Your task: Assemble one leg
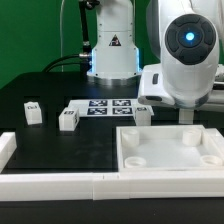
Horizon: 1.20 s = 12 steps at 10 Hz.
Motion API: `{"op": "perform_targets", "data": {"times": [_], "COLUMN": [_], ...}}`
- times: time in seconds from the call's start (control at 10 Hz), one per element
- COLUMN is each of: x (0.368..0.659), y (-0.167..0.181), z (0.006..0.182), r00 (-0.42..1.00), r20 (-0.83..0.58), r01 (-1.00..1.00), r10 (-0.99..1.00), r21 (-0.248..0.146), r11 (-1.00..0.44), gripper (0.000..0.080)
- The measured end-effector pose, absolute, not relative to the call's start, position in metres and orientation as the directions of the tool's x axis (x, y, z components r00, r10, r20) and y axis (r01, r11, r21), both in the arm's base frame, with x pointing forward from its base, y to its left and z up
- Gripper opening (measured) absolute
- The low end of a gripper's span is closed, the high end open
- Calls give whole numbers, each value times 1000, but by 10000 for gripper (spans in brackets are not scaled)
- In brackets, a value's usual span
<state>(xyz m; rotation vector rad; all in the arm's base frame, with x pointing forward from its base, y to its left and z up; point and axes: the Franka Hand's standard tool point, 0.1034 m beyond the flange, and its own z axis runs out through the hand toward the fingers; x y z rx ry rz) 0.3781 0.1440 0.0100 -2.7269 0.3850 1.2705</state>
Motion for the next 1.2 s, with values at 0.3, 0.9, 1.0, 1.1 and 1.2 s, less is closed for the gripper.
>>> {"op": "perform_targets", "data": {"times": [0.3,0.9,1.0,1.1,1.2], "x": [378,392,399,406,407], "y": [144,141,140,141,141], "z": [10,64,75,84,85], "r00": [618,601,602,626,631], "r20": [-765,-780,-779,-760,-756], "r01": [-273,-270,-273,-274,-275], "r10": [-182,-175,-175,-174,-174], "r21": [8,8,5,-5,-8], "r11": [-962,-963,-962,-962,-962], "gripper": [287,288,288,288,288]}}
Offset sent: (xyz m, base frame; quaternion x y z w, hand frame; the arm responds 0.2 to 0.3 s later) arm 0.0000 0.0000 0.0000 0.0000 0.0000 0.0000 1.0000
